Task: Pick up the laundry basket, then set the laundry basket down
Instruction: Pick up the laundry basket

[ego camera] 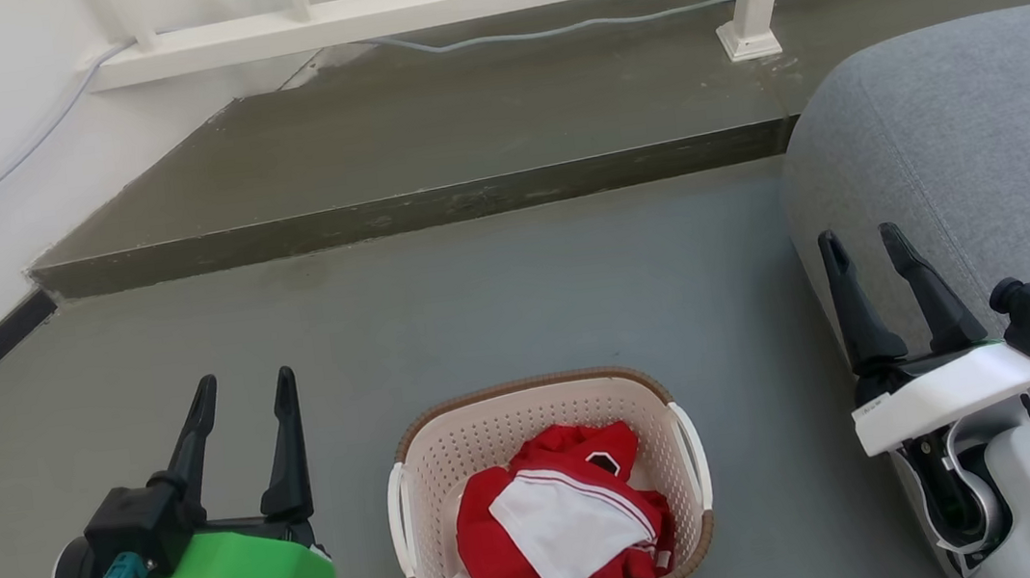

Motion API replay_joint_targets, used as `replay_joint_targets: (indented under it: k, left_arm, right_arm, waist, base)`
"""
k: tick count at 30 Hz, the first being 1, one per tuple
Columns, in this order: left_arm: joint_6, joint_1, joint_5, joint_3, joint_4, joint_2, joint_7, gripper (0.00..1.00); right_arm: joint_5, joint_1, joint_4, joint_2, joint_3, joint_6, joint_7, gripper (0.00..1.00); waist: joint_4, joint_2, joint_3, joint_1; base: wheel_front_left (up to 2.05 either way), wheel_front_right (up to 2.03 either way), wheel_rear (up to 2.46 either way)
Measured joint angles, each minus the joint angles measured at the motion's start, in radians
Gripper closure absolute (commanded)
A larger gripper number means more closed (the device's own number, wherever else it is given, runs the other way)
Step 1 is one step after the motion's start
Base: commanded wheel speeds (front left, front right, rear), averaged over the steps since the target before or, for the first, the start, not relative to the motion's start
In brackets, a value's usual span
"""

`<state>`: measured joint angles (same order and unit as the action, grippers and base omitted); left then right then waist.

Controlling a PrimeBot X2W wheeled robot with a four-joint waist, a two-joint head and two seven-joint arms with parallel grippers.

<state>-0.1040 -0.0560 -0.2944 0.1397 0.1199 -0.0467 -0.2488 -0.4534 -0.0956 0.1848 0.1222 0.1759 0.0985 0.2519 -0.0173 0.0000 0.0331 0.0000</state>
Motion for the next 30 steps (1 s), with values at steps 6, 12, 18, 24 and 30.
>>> replay_joint_targets:
  k: [6, 12, 18, 24, 30]
  left_arm:
    - [0.0, 0.0, 0.0, -0.001, 0.0, 0.0, 0.0, 0.0]
    - [0.0, 0.0, 0.0, -0.002, -0.006, 0.001, 0.0, 0.0]
    - [0.0, -0.003, -0.001, -0.002, -0.011, 0.001, 0.0, 0.0]
    - [0.0, -0.013, -0.005, 0.001, -0.011, 0.001, 0.0, 0.0]
    - [0.001, -0.03, -0.011, 0.005, -0.009, 0.001, 0.0, 0.0]
  right_arm:
    - [0.014, 0.0, 0.015, -0.003, -0.009, 0.006, 0.0, 0.0]
    - [0.024, 0.0, 0.017, -0.004, -0.016, 0.006, 0.0, 0.0]
    - [0.025, 0.0, 0.022, -0.007, -0.028, 0.006, 0.0, 0.0]
    - [0.032, -0.014, 0.032, -0.012, -0.034, 0.007, 0.0, 0.0]
    - [0.032, -0.024, 0.049, -0.012, -0.035, 0.007, 0.0, 0.0]
  waist:
    - [-0.004, 0.0, 0.007, 0.0]
    - [-0.01, 0.0, 0.027, 0.0]
    - [-0.017, 0.0, 0.058, 0.0]
    - [-0.024, 0.0, 0.093, 0.0]
    - [-0.03, 0.0, 0.132, 0.0]
  base:
    - [0.0, 0.0, 0.0]
    - [0.0, 0.0, 0.0]
    - [0.0, 0.0, 0.0]
    - [0.0, 0.0, 0.0]
    - [0.0, 0.0, 0.0]
